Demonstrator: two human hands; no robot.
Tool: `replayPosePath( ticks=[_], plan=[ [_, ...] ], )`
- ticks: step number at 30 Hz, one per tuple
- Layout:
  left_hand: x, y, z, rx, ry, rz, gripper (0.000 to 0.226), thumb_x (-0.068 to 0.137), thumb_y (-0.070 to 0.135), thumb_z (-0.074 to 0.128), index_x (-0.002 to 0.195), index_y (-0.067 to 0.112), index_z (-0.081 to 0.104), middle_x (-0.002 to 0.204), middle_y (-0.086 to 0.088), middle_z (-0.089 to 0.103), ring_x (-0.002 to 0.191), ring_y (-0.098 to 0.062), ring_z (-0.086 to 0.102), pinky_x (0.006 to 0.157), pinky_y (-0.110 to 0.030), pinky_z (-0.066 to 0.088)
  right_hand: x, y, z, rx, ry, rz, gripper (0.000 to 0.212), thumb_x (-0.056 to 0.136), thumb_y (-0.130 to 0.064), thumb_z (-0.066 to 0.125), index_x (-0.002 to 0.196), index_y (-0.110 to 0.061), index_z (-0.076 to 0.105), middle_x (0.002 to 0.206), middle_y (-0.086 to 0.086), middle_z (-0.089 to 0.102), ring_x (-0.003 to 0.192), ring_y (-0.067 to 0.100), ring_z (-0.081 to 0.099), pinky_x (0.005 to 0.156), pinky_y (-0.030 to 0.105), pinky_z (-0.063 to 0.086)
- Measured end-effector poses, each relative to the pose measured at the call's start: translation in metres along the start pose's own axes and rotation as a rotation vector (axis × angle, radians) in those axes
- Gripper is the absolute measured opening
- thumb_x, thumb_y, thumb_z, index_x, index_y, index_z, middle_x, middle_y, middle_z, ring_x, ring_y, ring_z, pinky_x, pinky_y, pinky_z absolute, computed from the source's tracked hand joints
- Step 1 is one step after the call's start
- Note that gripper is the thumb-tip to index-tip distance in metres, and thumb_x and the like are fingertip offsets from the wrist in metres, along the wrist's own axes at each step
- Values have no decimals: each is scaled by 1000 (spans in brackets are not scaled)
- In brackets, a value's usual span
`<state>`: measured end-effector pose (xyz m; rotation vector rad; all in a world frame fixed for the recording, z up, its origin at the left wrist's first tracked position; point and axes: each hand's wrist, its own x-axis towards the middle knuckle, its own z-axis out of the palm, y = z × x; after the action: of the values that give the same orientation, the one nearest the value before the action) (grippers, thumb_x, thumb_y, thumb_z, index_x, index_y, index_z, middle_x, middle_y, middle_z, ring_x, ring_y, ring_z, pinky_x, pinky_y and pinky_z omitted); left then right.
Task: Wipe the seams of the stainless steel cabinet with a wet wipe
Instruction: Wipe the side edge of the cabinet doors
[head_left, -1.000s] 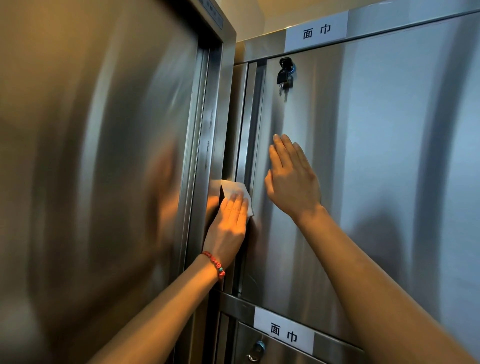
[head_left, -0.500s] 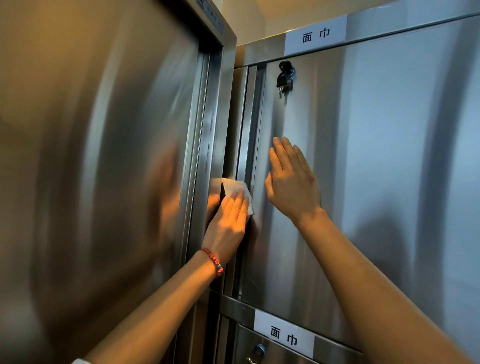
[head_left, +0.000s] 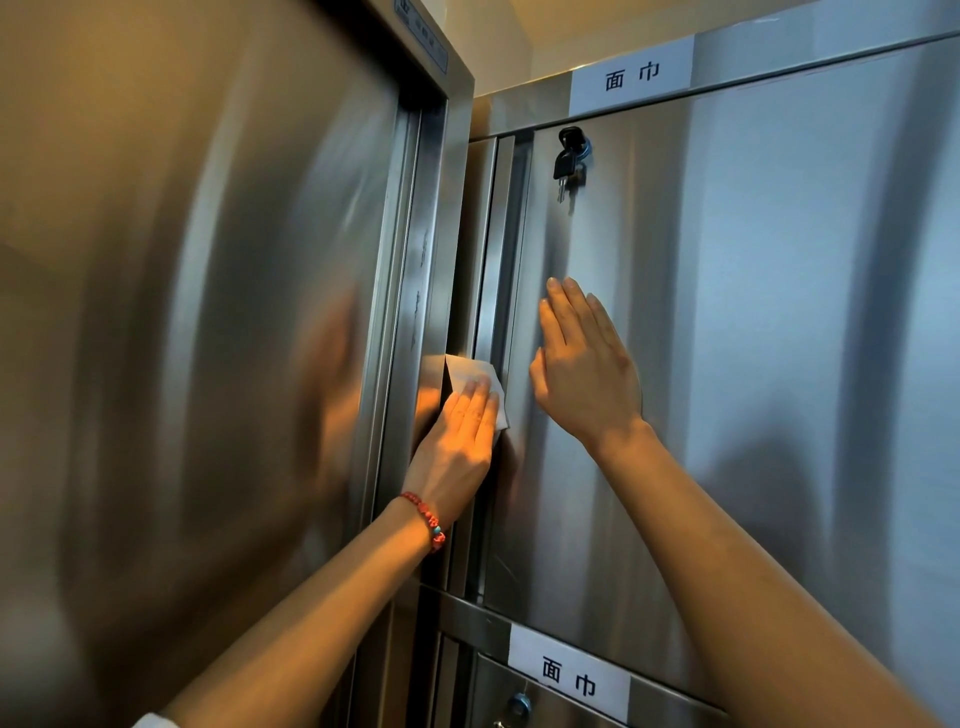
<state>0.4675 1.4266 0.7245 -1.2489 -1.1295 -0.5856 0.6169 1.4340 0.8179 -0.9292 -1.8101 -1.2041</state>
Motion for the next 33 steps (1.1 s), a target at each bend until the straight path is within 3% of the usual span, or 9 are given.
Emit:
replayPosePath(
  ticks=[3, 7, 14, 22, 33],
  plan=[
    [3, -1, 1, 20, 15, 8, 51, 68, 9, 75, 117, 3, 62, 121, -17, 61, 113, -26, 59, 97, -34, 46, 0, 0, 0, 0, 2, 6, 56, 95, -26, 44, 143, 0, 33, 151, 17, 27, 142, 31, 20, 117, 39, 8],
    [0, 4, 3, 33, 35, 14, 40, 80, -1, 50, 119, 4, 61, 123, -18, 60, 115, -26, 58, 96, -33, 48, 0, 1, -1, 7, 1, 5, 56, 95, -25, 43, 143, 0, 31, 152, 17, 25, 143, 30, 18, 117, 37, 5],
    [10, -5, 1, 58, -9, 23, 51, 73, 14, 74, 121, 5, 59, 125, -16, 59, 117, -25, 56, 98, -33, 46, 0, 0, -1, 1, 2, 5, 55, 94, -25, 44, 142, 0, 33, 151, 18, 27, 142, 31, 19, 116, 37, 6],
    [6, 0, 3, 34, -16, -37, 60, 67, 10, 78, 122, 1, 56, 126, -19, 57, 117, -27, 56, 98, -35, 46, 0, 0, -1, -6, 1, 1, 55, 94, -25, 44, 142, 0, 34, 151, 18, 28, 142, 31, 20, 116, 37, 5],
    [12, -1, 7, 48, 24, -21, 49, 75, 9, 68, 122, 0, 57, 125, -20, 58, 117, -28, 56, 97, -35, 47, 0, 1, 1, -22, 3, 2, 55, 96, -27, 40, 144, -1, 31, 153, 16, 24, 143, 29, 16, 115, 36, 1]
  ],
)
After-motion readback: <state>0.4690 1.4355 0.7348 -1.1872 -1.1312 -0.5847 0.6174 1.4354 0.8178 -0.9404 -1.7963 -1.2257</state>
